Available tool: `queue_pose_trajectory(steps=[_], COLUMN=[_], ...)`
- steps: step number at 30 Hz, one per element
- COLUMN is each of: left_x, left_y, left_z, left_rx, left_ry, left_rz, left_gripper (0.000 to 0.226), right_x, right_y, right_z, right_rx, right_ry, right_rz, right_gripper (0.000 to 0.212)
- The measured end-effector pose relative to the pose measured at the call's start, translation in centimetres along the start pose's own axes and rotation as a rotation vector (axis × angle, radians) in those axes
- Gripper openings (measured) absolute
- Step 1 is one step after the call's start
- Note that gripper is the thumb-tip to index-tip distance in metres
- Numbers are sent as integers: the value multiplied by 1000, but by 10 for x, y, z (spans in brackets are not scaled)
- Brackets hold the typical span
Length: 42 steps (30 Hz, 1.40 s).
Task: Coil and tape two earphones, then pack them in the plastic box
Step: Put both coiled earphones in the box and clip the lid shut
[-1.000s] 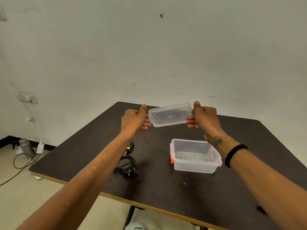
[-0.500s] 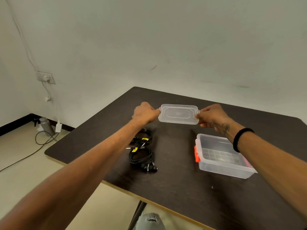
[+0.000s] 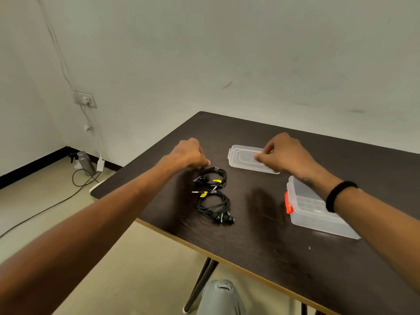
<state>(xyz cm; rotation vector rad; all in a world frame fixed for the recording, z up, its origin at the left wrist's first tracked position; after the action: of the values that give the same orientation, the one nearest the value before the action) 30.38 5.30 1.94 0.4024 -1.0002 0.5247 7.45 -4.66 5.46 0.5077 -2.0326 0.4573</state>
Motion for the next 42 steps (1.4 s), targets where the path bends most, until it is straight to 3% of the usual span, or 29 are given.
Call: queue_pose_trajectory(steps=[4,9,13,18,23,29,42], left_x=[-7,-11,-13,-8,-9,-12,3], left_y=[5,17,20,24,34,48,76], left_z=[-7,-2,-2,-8,-19,-21,12], left_rx=[55,97,99,56,-18,-151,-342], left_ry=[-9,-44,-34,41,85,171,336], left_rz=[-3,35,72,126,134,218,364], left_gripper=[41,49,39,7,7,7,12], right_x=[-19,-43,-51,-61,-70,-67,-16], right_y=[36,55,58,57,62,75,88], right_z=[-50,-65,-63,-61,-59,-46,-24], right_rx=[84,-13,-26,-17,5,58,217], right_ry=[23,15,14,52,87,85,-74], right_rz=[-211,-359,-326,-281,-205,-123,280], right_gripper=[39,39,28,18,27,18,11])
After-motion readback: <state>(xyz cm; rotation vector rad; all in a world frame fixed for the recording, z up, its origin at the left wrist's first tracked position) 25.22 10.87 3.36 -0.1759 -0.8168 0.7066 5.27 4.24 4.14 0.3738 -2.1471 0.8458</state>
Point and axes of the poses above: each hand's wrist, its own y-axis away from the middle knuckle, its own x-axis out of the back of the hand, z = x × y, the point moved 1 cm from there along -y, towards the middle knuckle, and after that the axes turned 2 degrees about x, right-handed, at the moved point
